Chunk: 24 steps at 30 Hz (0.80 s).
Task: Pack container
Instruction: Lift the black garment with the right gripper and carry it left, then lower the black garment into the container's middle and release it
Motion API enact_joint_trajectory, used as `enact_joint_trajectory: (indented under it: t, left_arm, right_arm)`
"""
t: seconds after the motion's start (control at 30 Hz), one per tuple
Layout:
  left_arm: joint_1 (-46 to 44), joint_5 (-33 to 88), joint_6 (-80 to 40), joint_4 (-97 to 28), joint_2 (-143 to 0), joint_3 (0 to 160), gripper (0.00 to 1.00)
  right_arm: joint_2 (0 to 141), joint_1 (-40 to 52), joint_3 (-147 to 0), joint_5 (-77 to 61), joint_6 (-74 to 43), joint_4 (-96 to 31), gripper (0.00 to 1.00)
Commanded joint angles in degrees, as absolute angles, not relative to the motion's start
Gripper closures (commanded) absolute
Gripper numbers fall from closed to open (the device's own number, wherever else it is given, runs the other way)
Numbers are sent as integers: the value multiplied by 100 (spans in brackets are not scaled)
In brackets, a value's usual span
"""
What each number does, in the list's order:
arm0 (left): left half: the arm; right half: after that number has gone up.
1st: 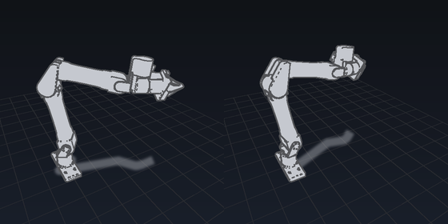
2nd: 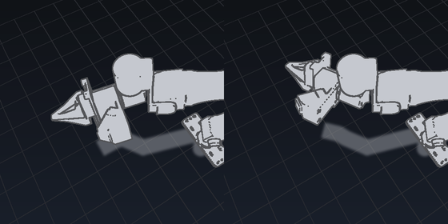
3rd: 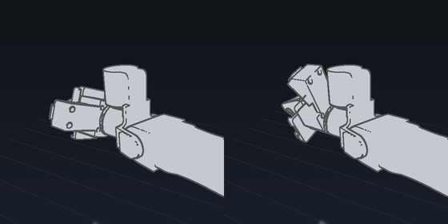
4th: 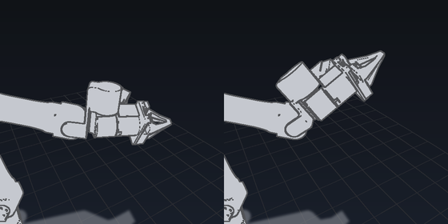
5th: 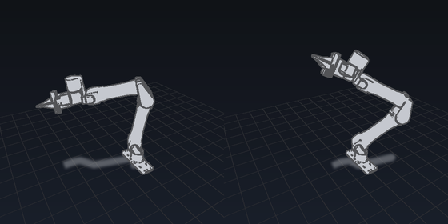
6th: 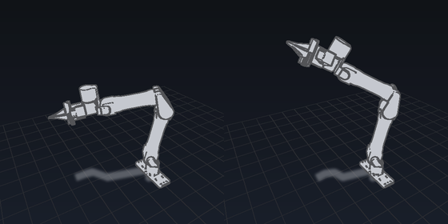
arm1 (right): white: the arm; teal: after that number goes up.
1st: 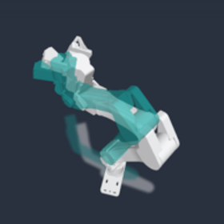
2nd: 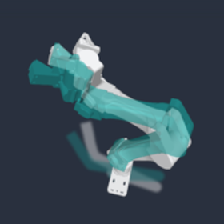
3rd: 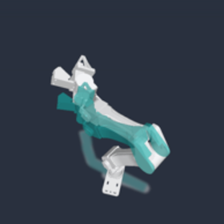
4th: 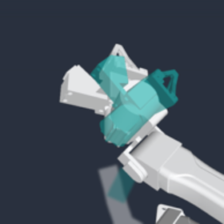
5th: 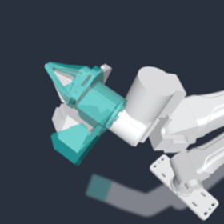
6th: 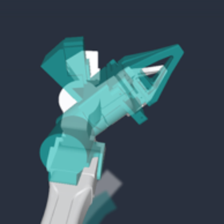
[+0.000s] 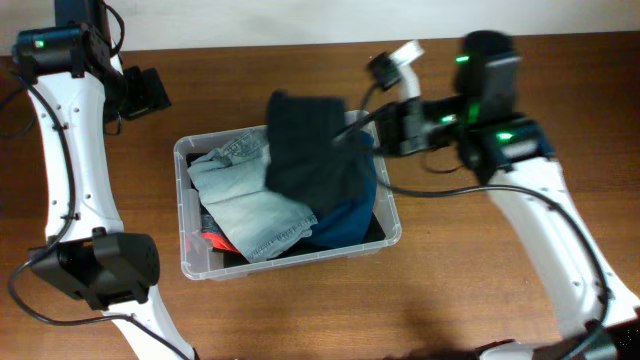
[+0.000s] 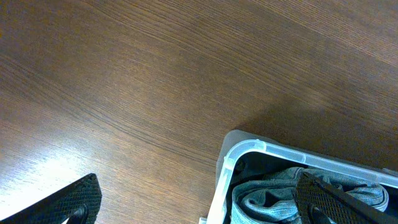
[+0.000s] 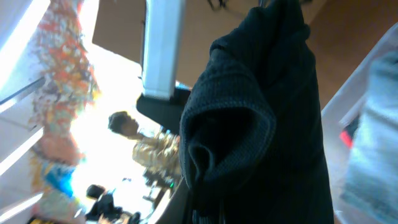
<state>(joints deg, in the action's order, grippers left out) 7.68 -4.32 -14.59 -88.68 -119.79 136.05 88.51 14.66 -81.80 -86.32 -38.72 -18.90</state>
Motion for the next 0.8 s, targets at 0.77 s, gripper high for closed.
enact_joint_trajectory:
  t: [0.77]
  left_arm:
    - [794, -390, -1516, -8873, -11931, 13587, 0]
  right_arm:
    - [10770, 1892, -8117, -7603, -3566, -1522, 95]
